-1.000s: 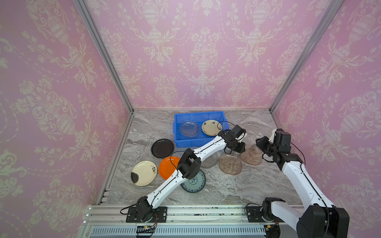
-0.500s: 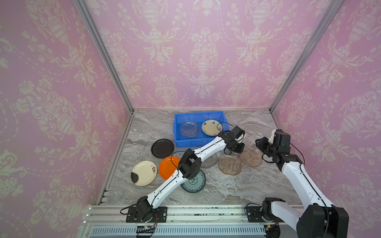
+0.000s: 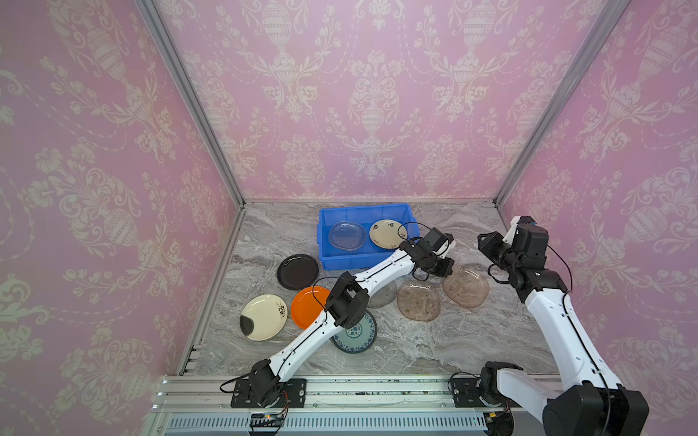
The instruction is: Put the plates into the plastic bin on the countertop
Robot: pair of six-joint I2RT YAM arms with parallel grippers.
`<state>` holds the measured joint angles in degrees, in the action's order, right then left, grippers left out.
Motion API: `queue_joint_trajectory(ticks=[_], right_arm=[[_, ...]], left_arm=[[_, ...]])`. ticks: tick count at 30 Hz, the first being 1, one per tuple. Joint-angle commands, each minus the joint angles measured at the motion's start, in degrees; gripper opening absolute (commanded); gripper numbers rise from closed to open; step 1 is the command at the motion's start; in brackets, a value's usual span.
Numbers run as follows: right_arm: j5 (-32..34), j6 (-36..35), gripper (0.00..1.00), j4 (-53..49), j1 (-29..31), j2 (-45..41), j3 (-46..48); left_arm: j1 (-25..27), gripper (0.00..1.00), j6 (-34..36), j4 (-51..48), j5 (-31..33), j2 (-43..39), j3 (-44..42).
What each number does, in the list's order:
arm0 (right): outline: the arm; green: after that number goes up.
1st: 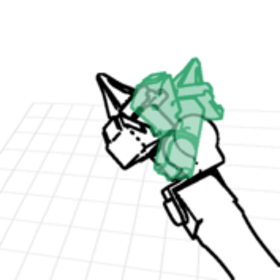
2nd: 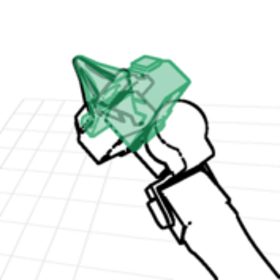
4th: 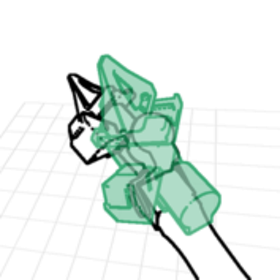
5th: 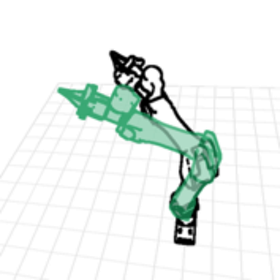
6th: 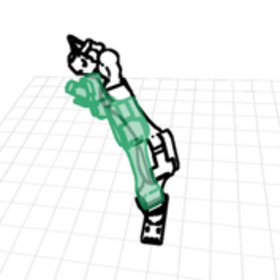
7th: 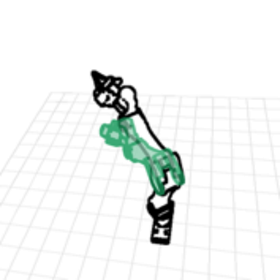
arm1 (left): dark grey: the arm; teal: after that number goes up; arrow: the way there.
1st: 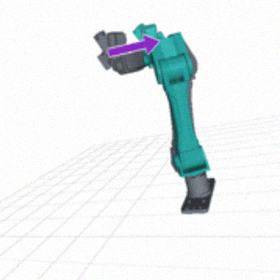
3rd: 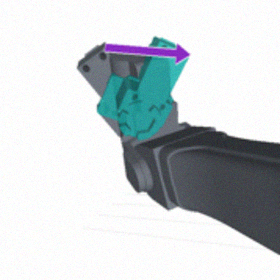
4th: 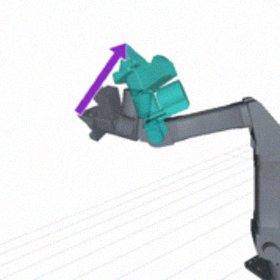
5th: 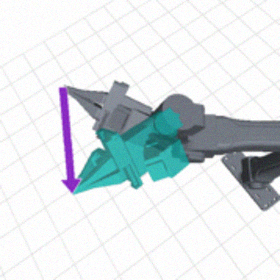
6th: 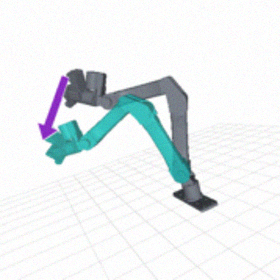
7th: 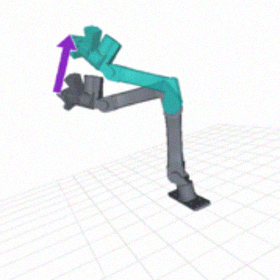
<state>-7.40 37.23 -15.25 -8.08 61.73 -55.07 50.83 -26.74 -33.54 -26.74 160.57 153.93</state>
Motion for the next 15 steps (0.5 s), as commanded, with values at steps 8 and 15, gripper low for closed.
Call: queue_joint_trajectory(ticks=[8, 15], right_arm=[[0.39, -1.20, 0.26, -1.72, -0.76, 0.89, -16.51], [-8.36, 1.71, 0.35, -0.02, 1.34, 4.70, -20.82]], left_arm=[[-4.67, 0.00, -2.57, -3.58, -2.75, -16.38, 0.91], [-10.07, 0.00, 5.08, -15.62, 11.88, -24.97, -5.06]])
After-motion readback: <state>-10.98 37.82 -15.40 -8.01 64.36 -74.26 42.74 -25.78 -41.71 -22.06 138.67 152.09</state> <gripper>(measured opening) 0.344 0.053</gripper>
